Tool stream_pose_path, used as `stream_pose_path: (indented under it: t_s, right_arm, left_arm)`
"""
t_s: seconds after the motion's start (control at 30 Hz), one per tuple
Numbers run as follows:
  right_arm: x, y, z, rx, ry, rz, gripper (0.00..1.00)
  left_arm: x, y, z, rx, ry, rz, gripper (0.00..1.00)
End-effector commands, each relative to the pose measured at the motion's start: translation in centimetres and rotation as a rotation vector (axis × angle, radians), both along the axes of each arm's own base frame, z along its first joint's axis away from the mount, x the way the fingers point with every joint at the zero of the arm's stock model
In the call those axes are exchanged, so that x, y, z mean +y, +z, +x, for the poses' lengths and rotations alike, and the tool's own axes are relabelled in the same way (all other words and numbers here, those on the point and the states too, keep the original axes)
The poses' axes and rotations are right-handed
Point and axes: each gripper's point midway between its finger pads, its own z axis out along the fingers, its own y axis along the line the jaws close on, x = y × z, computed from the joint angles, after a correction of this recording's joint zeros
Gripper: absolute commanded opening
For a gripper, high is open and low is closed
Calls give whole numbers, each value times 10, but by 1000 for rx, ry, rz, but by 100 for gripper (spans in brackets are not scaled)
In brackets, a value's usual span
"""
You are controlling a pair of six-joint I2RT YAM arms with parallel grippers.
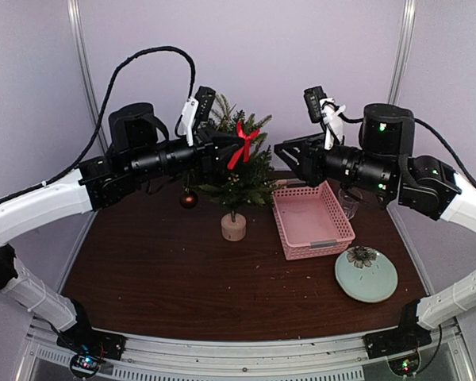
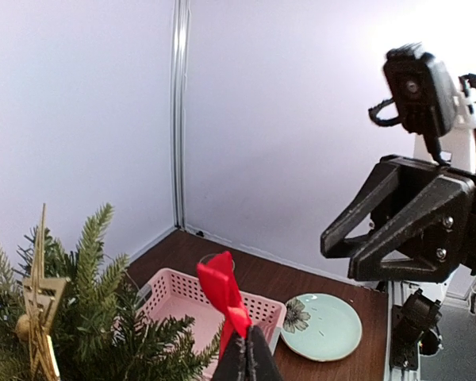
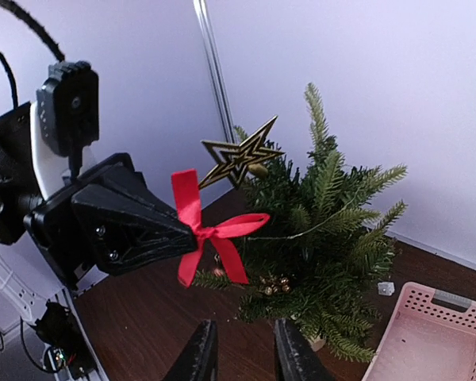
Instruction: Decorate the small christmas tree
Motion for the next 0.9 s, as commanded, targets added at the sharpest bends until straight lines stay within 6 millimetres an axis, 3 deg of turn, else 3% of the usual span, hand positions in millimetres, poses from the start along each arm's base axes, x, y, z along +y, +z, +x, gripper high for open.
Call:
stream_pose_path:
  t_s: [0.0,0.17,0.33,0.87]
  right_arm:
    - [-9,21,15,180,-60,300,26]
    - [-10,18,27,350,-66,448,23]
    - [-6,9,28,436,-73,474,23]
    - [-1,-5,34,521,-110,485,19]
  left_arm:
    - [-3,21,10,-94,48,-81,0]
    - [-16,24,6,-124,32,-95,0]
    - [-28,22,4,-128,22,-100,0]
    - [-53,20,10,-160,39,-96,0]
